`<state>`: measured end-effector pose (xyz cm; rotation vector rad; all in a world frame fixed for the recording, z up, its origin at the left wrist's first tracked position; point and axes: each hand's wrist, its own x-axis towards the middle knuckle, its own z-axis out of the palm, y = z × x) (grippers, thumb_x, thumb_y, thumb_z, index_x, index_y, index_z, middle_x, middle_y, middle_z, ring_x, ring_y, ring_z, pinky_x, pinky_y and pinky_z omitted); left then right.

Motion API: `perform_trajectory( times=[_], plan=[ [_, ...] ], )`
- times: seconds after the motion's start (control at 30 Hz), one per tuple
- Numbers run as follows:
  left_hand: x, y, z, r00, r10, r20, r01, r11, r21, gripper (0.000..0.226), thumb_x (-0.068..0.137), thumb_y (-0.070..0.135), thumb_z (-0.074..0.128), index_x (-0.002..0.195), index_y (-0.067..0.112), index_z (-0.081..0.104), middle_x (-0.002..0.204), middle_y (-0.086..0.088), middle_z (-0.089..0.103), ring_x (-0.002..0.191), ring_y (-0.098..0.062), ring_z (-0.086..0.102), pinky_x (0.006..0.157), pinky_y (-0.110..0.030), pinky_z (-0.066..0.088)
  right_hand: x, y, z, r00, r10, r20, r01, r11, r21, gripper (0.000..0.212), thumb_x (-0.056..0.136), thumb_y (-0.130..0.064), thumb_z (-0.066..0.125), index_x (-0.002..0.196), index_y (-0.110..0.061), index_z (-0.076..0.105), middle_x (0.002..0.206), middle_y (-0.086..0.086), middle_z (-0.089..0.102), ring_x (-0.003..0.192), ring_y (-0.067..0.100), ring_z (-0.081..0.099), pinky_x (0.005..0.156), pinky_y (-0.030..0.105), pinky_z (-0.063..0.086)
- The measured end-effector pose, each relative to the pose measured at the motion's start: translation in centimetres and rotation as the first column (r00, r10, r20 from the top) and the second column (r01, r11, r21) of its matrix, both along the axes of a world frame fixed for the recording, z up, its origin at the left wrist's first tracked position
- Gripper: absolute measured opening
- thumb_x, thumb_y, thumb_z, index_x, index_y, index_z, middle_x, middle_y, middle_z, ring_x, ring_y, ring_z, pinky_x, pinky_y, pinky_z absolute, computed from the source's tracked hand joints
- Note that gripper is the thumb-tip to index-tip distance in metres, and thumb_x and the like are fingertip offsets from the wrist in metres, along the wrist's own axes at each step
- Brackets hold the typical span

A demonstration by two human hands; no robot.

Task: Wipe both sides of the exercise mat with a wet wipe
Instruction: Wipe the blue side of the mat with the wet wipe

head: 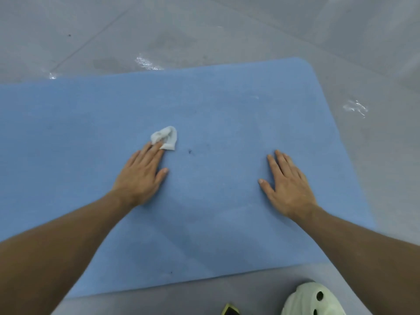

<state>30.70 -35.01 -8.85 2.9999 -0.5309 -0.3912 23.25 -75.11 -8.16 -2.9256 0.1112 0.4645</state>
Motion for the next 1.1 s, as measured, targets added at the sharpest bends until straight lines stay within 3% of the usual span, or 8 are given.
perform_trajectory(
  times=[0.13, 0.37, 0.57, 0.67, 0.77, 0.87, 1.0, 1.1],
  plan=[
    [-1.6, 1.5, 0.3, 0.994, -0.104, -0.016, 0.104, 0.995, 0.008, 0.080, 0.103, 0.065, 0.015, 0.165, 0.015, 0.019, 0.172, 0.001, 0.016, 0.159, -0.015, 0.006, 0.127, -0.029, -0.004, -0.2, 0.2, -0.5, 1.000, -0.008, 0.018, 0.008, 1.000, -0.007, 0.073, 0.105, -0.058, 0.024, 0.167, -0.024, 0.006, 0.174, -0.004, -0.004, 0.160, 0.015, -0.006, 0.127, 0.036, 0.003],
    [-7.8, -8.8, -0.9, 0.853, -0.518, 0.060, 0.521, 0.842, -0.138, 0.072, 0.105, 0.057, 0.032, 0.160, 0.010, 0.033, 0.170, -0.004, 0.022, 0.158, -0.022, 0.015, 0.126, -0.040, 0.011, -0.4, 1.0, -0.4, 0.998, 0.046, 0.035, -0.045, 0.998, -0.040, 0.084, 0.096, -0.067, 0.009, 0.166, -0.020, 0.011, 0.174, -0.001, 0.003, 0.160, 0.019, 0.001, 0.127, 0.041, 0.012],
    [-7.1, -8.8, -1.0, 0.852, -0.518, 0.082, 0.524, 0.845, -0.105, 0.069, 0.104, 0.052, 0.034, 0.159, 0.010, 0.037, 0.167, -0.004, 0.031, 0.155, -0.023, 0.027, 0.124, -0.039, 0.015, -1.5, 3.3, -0.4, 0.988, 0.153, 0.034, -0.152, 0.988, -0.029, 0.084, 0.095, -0.066, 0.004, 0.166, -0.023, 0.007, 0.174, -0.003, -0.001, 0.160, 0.018, -0.002, 0.127, 0.036, 0.004],
    [-3.8, -2.5, -0.8, 0.933, -0.350, 0.088, 0.358, 0.929, -0.092, 0.071, 0.102, 0.051, 0.036, 0.158, 0.008, 0.035, 0.163, -0.010, 0.037, 0.151, -0.029, 0.036, 0.122, -0.037, 0.017, -1.6, 3.2, -0.4, 0.987, 0.155, 0.034, -0.154, 0.988, -0.029, 0.084, 0.094, -0.067, 0.001, 0.166, -0.024, 0.004, 0.174, -0.005, -0.004, 0.160, 0.016, -0.005, 0.126, 0.034, 0.000],
    [-2.4, 4.0, 0.3, 0.948, -0.313, 0.058, 0.312, 0.950, 0.024, 0.072, 0.106, 0.059, 0.020, 0.163, 0.016, 0.019, 0.171, -0.002, 0.020, 0.159, -0.019, 0.014, 0.126, -0.034, 0.006, -1.5, 2.9, -0.5, 0.985, 0.167, 0.043, -0.166, 0.985, -0.041, 0.084, 0.095, -0.068, 0.002, 0.166, -0.024, 0.004, 0.174, -0.005, -0.004, 0.160, 0.017, -0.005, 0.127, 0.034, 0.002],
    [-3.0, 6.4, 1.0, 0.883, -0.467, 0.046, 0.462, 0.882, 0.092, 0.074, 0.108, 0.061, 0.017, 0.166, 0.015, 0.011, 0.173, 0.001, 0.011, 0.160, -0.015, 0.001, 0.128, -0.033, 0.001, -1.7, 3.2, -0.9, 0.984, 0.164, 0.066, -0.161, 0.986, -0.055, 0.081, 0.098, -0.065, 0.007, 0.166, -0.022, 0.008, 0.174, -0.002, 0.000, 0.161, 0.019, -0.001, 0.127, 0.036, 0.005],
    [-6.5, 3.0, 0.8, 0.786, -0.612, 0.085, 0.616, 0.788, -0.015, 0.074, 0.108, 0.057, 0.026, 0.164, 0.010, 0.017, 0.171, -0.007, 0.020, 0.160, -0.021, 0.008, 0.128, -0.038, 0.008, -1.8, 3.5, -1.7, 0.984, 0.147, 0.100, -0.141, 0.988, -0.064, 0.076, 0.102, -0.060, 0.016, 0.166, -0.019, 0.016, 0.174, 0.002, 0.010, 0.160, 0.023, 0.007, 0.127, 0.040, 0.010],
    [-12.0, -2.4, -0.1, 0.611, -0.790, 0.042, 0.785, 0.599, -0.157, 0.071, 0.108, 0.056, 0.030, 0.162, 0.010, 0.027, 0.171, -0.006, 0.021, 0.160, -0.021, 0.007, 0.129, -0.043, 0.011, -1.9, 3.6, -1.8, 0.984, 0.140, 0.110, -0.133, 0.989, -0.072, 0.075, 0.102, -0.058, 0.018, 0.166, -0.019, 0.017, 0.174, 0.003, 0.011, 0.160, 0.024, 0.008, 0.127, 0.041, 0.009]
  ],
)
